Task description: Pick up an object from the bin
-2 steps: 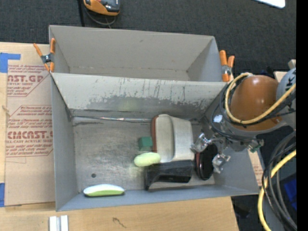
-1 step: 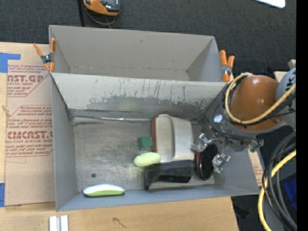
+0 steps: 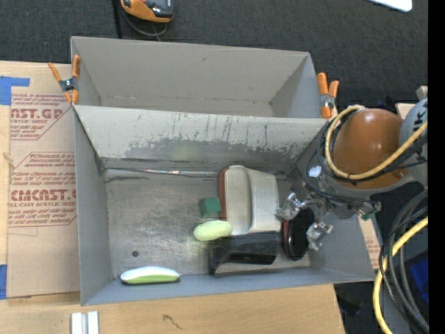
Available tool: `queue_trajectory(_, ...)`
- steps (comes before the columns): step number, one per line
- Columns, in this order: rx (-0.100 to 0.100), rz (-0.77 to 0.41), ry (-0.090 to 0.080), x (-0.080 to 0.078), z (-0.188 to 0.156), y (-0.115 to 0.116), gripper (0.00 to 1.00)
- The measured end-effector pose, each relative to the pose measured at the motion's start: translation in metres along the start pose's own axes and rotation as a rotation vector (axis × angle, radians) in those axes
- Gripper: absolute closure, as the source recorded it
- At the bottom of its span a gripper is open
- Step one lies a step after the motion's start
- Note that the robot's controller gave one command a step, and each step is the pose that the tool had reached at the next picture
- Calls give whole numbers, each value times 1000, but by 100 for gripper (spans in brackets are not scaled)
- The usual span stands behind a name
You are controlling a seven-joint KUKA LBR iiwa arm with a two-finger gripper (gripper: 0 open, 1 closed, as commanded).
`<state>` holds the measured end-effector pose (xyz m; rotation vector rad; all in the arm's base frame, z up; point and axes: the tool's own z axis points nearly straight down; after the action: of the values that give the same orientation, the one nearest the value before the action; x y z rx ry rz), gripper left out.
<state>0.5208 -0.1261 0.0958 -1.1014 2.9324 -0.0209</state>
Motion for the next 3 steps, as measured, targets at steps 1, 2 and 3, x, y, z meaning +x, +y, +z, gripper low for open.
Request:
queue_trajectory(1,0,0,0,0,0,0,100)
queue_trajectory(2,0,0,0,0,0,0,100)
queue_trajectory(3,0,1,0,0,0,0,100)
